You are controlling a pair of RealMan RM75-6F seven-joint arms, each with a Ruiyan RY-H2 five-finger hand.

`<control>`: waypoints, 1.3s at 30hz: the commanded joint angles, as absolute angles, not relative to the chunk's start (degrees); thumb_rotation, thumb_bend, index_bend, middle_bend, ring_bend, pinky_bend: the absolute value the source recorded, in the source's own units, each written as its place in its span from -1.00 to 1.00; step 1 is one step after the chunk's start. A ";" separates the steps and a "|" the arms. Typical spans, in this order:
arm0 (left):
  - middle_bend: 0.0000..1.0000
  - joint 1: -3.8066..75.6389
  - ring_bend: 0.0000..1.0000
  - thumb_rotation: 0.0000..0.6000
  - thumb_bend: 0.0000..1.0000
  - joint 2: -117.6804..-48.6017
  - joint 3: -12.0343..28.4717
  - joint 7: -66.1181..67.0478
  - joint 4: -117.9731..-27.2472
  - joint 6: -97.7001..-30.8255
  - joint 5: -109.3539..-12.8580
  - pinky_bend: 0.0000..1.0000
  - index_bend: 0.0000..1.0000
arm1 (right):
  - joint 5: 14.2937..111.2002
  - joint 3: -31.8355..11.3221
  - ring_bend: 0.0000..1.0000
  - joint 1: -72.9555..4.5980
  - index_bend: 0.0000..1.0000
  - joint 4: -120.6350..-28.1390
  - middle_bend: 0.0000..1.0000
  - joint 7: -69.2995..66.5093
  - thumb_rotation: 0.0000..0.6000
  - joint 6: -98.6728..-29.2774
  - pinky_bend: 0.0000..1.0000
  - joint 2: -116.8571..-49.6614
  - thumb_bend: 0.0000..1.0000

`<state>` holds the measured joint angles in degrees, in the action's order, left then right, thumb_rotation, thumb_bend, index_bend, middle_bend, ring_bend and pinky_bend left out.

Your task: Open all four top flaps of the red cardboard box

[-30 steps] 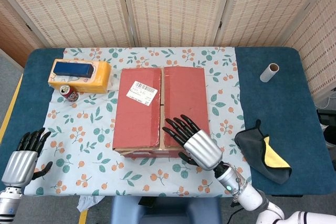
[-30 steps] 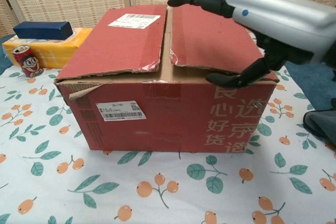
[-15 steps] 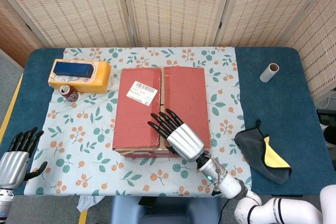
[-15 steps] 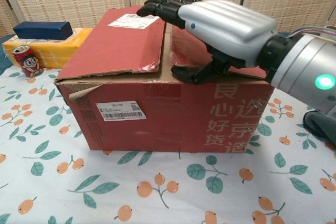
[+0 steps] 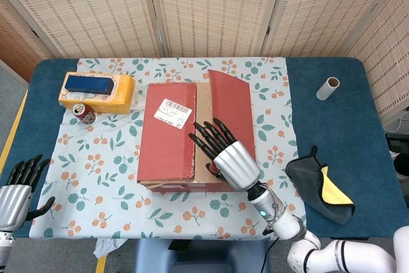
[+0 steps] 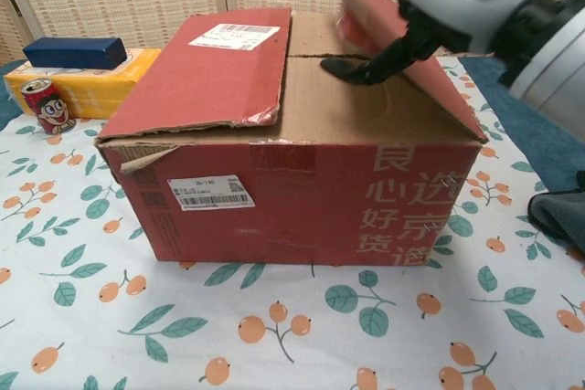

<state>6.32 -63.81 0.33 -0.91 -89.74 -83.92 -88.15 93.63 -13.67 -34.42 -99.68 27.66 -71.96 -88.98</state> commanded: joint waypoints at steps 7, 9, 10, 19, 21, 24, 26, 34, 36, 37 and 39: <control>-1.00 6.48 -1.00 1.00 -0.29 -64.51 0.47 1.57 -89.98 -83.46 -87.71 -1.00 -1.00 | 98.84 -9.27 -1.00 -22.30 -1.00 -106.95 -1.00 23.80 1.00 -87.59 -1.00 -75.79 -0.27; -1.00 6.64 -1.00 1.00 -0.29 -64.72 0.56 2.12 -89.97 -82.98 -87.30 -1.00 -1.00 | 98.82 -7.01 -1.00 -18.52 -1.00 -106.86 -1.00 22.23 1.00 -91.14 -1.00 -73.43 -0.27; -1.00 6.68 -1.00 1.00 -0.29 -64.79 0.59 2.35 -89.99 -82.83 -87.16 -1.00 -1.00 | 98.90 -6.07 -1.00 -16.97 -1.00 -106.17 -1.00 21.24 1.00 -92.70 -1.00 -72.74 -0.27; -1.00 7.34 -1.00 1.00 -0.29 -65.52 -1.11 2.94 -90.08 -82.11 -90.56 -1.00 -1.00 | 97.75 0.28 -1.00 -6.04 -1.00 -91.23 -1.00 3.79 1.00 -103.06 -1.00 -72.82 -0.27; -1.00 7.83 -1.00 1.00 -0.29 -66.16 -1.68 3.39 -89.74 -81.30 -91.59 -1.00 -1.00 | 97.44 0.39 -1.00 -5.08 -1.00 -88.31 -1.00 1.66 1.00 -103.74 -1.00 -73.21 -0.27; -1.00 8.89 -1.00 1.00 -0.29 -67.22 -2.77 3.16 -89.58 -79.93 -93.91 -1.00 -1.00 | 97.26 0.40 -1.00 -4.05 -1.00 -85.42 -1.00 0.11 1.00 -104.35 -1.00 -73.49 -0.27; -1.00 9.59 -1.00 1.00 -0.24 -67.94 -3.48 2.83 -89.19 -79.00 -95.33 -1.00 -1.00 | 96.76 0.40 -1.00 -3.61 -1.00 -84.31 -1.00 -0.66 1.00 -104.08 -1.00 -73.37 -0.27; -1.00 12.45 -1.00 1.00 0.10 -71.22 -1.48 5.91 -92.48 -78.92 -97.78 -1.00 -1.00 | 94.85 0.62 -1.00 -2.87 -1.00 -81.88 -1.00 -6.94 1.00 -100.97 -1.00 -71.31 -0.27; -1.00 13.75 -1.00 1.00 0.10 -72.11 0.32 7.10 -94.26 -79.73 -98.69 -1.00 -1.00 | 94.65 0.86 -1.00 -2.56 -1.00 -81.88 -1.00 -9.50 1.00 -100.52 -1.00 -70.07 -0.27; -1.00 14.37 -1.00 1.00 0.10 -72.32 1.15 7.81 -95.36 -79.80 -98.82 -1.00 -1.00 | 94.43 0.81 -1.00 -2.40 -1.00 -81.73 -1.00 -10.35 1.00 -100.47 -1.00 -69.70 -0.27; -1.00 15.91 -1.00 1.00 0.10 -72.63 2.97 9.47 -98.42 -79.13 -98.44 -1.00 -1.00 | 93.78 0.47 -1.00 -1.96 -1.00 -81.06 -1.00 -12.07 1.00 -100.57 -1.00 -69.46 -0.27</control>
